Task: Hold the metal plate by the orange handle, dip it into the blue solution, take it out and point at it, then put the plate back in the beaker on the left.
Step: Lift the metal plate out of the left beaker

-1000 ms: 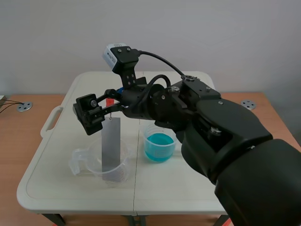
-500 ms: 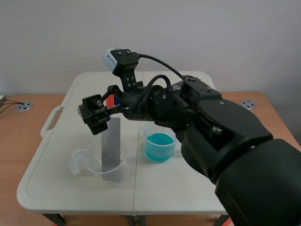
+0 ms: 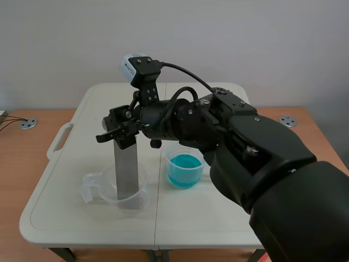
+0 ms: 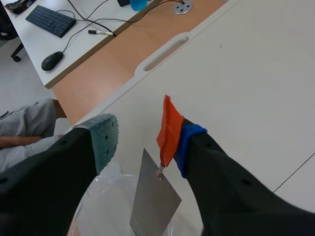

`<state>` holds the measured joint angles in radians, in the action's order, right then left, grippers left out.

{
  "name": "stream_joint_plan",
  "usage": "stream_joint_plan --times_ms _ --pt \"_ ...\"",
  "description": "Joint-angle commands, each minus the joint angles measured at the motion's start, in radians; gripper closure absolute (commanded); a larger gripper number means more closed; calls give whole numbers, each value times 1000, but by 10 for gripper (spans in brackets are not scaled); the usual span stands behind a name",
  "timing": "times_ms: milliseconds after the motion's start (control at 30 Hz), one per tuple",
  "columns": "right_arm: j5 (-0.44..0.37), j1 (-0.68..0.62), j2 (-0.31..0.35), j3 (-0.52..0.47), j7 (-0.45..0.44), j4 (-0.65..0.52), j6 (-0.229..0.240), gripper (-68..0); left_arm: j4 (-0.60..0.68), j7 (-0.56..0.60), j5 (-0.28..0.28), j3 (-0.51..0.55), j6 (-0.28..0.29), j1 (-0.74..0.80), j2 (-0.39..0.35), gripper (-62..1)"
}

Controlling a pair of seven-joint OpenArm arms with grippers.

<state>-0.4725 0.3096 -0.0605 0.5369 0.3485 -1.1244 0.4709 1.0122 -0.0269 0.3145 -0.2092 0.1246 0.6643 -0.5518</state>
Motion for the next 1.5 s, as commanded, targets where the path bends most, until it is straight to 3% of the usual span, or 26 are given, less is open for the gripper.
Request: stream_joint_plan --times_ms 0,233,300,500,767,967,1467 --pt "-11 23 -6 -5 -22 -17 1 -169 15 2 3 6 2 -3 -8 -27" --pt "-10 23 -6 -5 -22 -17 2 -26 15 2 3 6 2 -3 -8 -28" --pt "-10 23 -6 -4 -21 -17 9 -13 15 2 3 6 2 -3 -8 -27" --pt "-11 22 10 3 -38 -18 149 -13 15 0 3 6 2 -3 -8 -28" --pt "-11 16 39 29 -85 -37 275 -13 15 -1 3 6 2 -3 -8 -28" --pt "-10 -18 90 29 -146 -138 275 -13 15 -2 3 6 2 -3 -8 -27" --pt "-11 -120 203 34 -153 -494 275 -13 15 -16 3 6 1 -3 -8 -28"
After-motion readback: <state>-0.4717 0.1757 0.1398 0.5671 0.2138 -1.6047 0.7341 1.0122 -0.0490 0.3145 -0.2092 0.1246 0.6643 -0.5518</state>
